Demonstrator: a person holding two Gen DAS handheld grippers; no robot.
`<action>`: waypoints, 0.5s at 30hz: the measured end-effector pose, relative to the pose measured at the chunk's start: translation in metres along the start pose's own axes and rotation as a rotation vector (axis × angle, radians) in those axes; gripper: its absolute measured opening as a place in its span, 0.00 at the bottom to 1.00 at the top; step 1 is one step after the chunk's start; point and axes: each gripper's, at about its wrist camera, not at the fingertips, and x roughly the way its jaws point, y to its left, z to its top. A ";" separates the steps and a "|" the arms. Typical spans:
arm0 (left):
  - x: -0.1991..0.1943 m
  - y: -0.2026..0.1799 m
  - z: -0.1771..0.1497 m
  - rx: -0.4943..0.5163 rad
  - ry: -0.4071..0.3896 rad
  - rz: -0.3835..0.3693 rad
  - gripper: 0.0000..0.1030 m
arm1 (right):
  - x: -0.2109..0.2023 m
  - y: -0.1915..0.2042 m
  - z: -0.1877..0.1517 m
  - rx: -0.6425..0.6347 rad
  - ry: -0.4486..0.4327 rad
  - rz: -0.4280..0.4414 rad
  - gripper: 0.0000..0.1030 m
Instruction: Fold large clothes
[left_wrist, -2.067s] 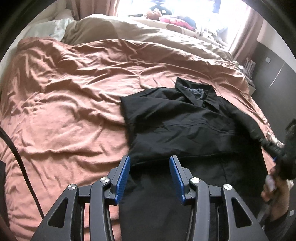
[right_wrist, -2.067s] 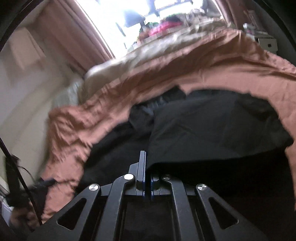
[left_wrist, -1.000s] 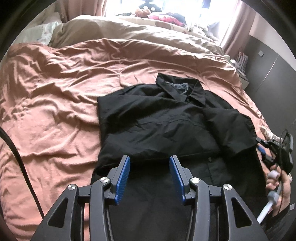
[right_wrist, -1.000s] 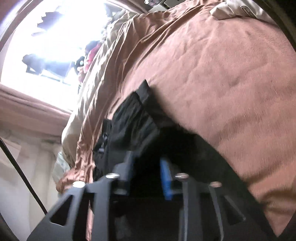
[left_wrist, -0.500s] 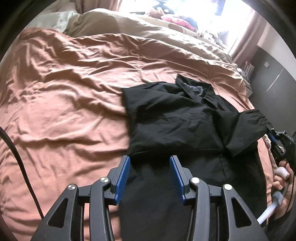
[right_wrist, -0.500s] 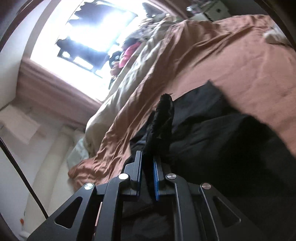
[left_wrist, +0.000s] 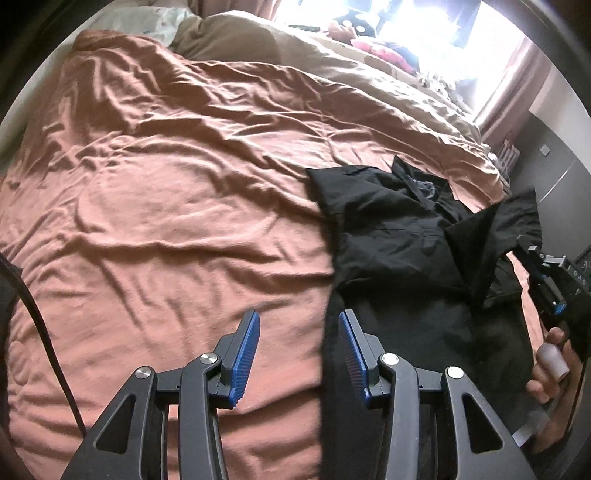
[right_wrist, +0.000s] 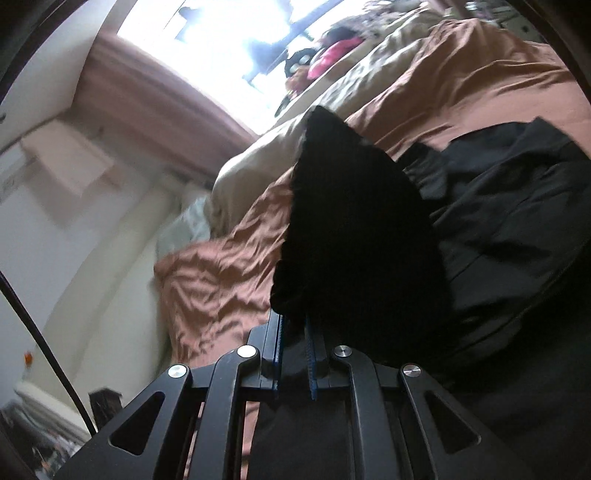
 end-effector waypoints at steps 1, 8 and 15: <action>-0.001 0.004 -0.001 -0.005 -0.001 0.003 0.45 | 0.008 -0.002 0.005 -0.011 0.018 -0.002 0.07; -0.008 0.020 -0.006 -0.033 0.001 0.009 0.45 | 0.065 0.000 -0.006 0.011 0.220 -0.085 0.12; -0.004 0.011 -0.002 -0.039 0.014 -0.002 0.45 | 0.044 -0.015 0.002 0.089 0.248 -0.056 0.76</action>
